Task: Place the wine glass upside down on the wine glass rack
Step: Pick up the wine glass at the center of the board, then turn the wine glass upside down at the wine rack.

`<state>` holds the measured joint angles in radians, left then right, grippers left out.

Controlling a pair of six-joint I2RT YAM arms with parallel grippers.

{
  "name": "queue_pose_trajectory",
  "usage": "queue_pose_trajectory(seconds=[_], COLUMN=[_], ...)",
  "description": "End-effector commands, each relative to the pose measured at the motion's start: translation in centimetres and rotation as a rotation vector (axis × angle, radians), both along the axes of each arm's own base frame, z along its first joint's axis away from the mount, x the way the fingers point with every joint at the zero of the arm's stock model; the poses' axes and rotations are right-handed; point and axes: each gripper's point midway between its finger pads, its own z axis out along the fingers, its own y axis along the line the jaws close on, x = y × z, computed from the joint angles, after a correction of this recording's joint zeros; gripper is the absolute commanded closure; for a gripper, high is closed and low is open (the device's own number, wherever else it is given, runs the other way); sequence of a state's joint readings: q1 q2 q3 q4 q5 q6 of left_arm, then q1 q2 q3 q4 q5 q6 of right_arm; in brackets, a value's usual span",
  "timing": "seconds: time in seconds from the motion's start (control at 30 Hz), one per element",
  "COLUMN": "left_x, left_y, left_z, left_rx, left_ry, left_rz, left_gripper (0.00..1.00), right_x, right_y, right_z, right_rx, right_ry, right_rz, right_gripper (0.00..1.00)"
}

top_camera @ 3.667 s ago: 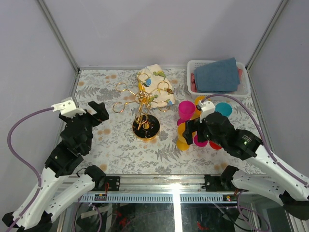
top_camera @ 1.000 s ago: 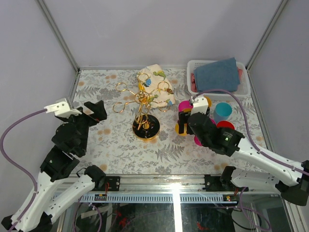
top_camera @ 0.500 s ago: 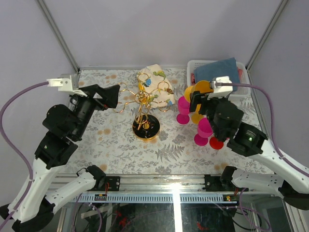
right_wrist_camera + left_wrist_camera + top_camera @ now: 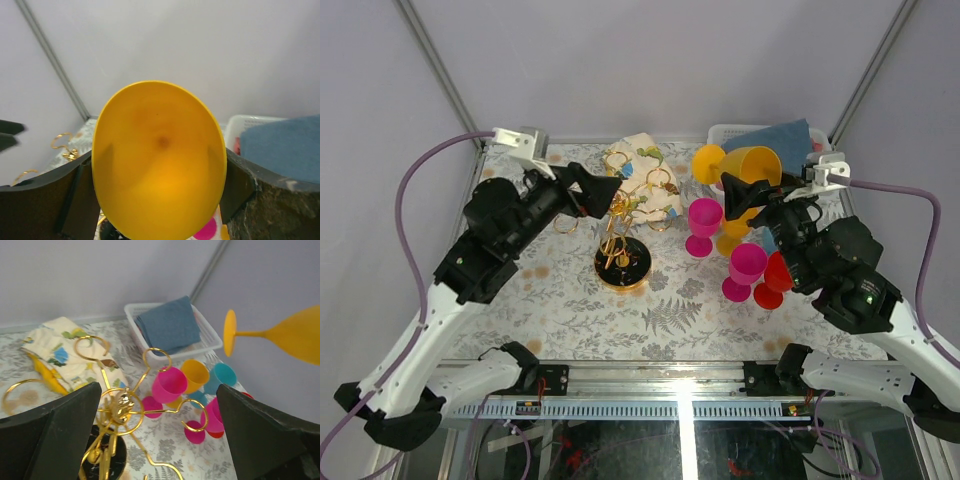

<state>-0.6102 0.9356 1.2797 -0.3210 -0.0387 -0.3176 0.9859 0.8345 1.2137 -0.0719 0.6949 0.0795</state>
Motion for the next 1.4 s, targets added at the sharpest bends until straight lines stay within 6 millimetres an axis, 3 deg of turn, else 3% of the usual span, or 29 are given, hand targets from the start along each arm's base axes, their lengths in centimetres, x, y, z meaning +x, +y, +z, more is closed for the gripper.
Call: queue_pose_trajectory(seconds=[0.0, 0.17, 0.47, 0.67, 0.87, 1.07, 1.2, 1.37], left_x=[-0.6, -0.4, 0.3, 1.1, 1.7, 2.0, 2.2, 2.4], left_y=[-3.4, -5.2, -6.2, -6.2, -5.8, -5.4, -3.9, -1.4], left_z=[3.4, 4.4, 4.8, 3.4, 3.1, 3.8, 4.3, 4.5], left_rx=[-0.1, -0.128, -0.14, -0.126, -0.125, -0.116, -0.059, 0.047], left_ry=[-0.06, -0.07, -0.08, -0.052, -0.048, -0.073, -0.109, -0.153], left_rz=[-0.165, -0.24, -0.267, -0.237, -0.198, -0.17, -0.104, 0.0], left_gripper=[0.0, 0.07, 0.25, 0.51, 0.67, 1.0, 1.0, 1.0], right_x=[-1.3, -2.1, -2.2, -2.9, -3.6, -3.7, -3.0, -3.3], right_y=[1.7, 4.1, 8.0, 8.3, 8.2, 8.8, 8.6, 6.7], right_z=[4.9, 6.7, 7.1, 7.2, 7.2, 6.4, 5.3, 4.8], right_rx=[0.169, 0.241, 0.294, 0.323, 0.337, 0.323, 0.249, 0.18], right_ry=[-0.14, -0.181, -0.168, -0.181, -0.18, -0.145, -0.091, -0.078], right_rz=[0.136, 0.261, 0.399, 0.44, 0.473, 0.497, 0.453, 0.403], right_gripper=[0.23, 0.23, 0.23, 0.23, 0.23, 0.22, 0.0, 0.01])
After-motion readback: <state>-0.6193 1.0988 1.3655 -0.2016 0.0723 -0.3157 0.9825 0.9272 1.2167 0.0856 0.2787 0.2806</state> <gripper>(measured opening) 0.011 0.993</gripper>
